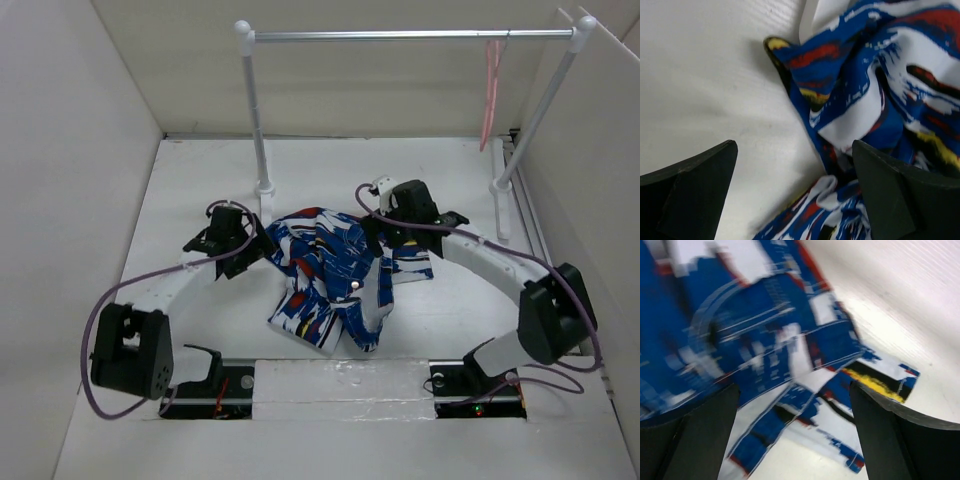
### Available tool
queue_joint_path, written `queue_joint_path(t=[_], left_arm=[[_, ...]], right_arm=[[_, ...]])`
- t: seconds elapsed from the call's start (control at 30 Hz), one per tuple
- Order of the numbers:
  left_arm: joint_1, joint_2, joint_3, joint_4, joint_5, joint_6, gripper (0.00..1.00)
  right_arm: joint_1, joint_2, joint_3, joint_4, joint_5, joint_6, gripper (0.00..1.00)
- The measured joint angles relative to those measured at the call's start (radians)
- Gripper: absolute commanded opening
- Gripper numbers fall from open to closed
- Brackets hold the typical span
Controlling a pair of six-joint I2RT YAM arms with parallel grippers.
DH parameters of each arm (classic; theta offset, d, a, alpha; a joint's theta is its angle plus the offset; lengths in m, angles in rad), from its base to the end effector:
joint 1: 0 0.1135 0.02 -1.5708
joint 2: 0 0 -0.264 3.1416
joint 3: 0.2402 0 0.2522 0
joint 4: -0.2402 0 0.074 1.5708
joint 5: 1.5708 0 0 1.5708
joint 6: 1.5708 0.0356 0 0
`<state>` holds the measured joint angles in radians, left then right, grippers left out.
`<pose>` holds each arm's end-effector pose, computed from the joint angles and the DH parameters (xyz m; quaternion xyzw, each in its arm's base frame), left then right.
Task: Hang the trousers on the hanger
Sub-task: Grab trousers from the pile
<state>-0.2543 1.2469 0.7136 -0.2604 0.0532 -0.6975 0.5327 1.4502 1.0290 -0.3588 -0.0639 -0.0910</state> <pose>0.2456 -0.0658 0.2128 -0.1935 0.9047 -0.1954 0.3254 0.2695 0.1615 0.2532 -0.2947 0.8741 0.1131 0.3692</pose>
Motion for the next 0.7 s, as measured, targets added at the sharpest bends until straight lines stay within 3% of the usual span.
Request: queue_joint_path(t=[0.17, 0.27, 0.3, 0.33, 0.43, 0.5, 0.6, 0.7], left_arm=[[0.007, 0.197, 0.018, 0.156, -0.003, -0.023, 0.88], [0.007, 0.266, 0.048, 0.249, -0.003, -0.034, 0.68], [0.008, 0.290, 0.056, 0.277, -0.002, -0.038, 0.54], [0.008, 0.317, 0.063, 0.297, -0.002, -0.045, 0.50], [0.008, 0.345, 0.070, 0.336, -0.006, -0.059, 0.22], [0.008, 0.345, 0.069, 0.340, -0.010, -0.062, 0.00], [0.005, 0.331, 0.073, 0.319, -0.041, -0.067, 0.00], [0.003, 0.247, 0.081, 0.181, -0.128, -0.063, 0.00]], right_arm=[[-0.117, 0.135, -0.003, 0.116, -0.030, 0.039, 0.95], [-0.155, 0.198, -0.001, 0.189, -0.066, 0.055, 0.85], [-0.161, 0.220, 0.002, 0.208, -0.083, 0.059, 0.82], [-0.164, 0.246, 0.011, 0.216, -0.101, 0.062, 0.71], [-0.164, 0.309, 0.023, 0.259, -0.150, 0.061, 0.39], [-0.161, 0.322, 0.019, 0.269, -0.171, 0.059, 0.00], [-0.141, 0.306, 0.018, 0.269, -0.170, 0.056, 0.00], [-0.058, 0.220, 0.019, 0.217, -0.113, 0.021, 0.00]])
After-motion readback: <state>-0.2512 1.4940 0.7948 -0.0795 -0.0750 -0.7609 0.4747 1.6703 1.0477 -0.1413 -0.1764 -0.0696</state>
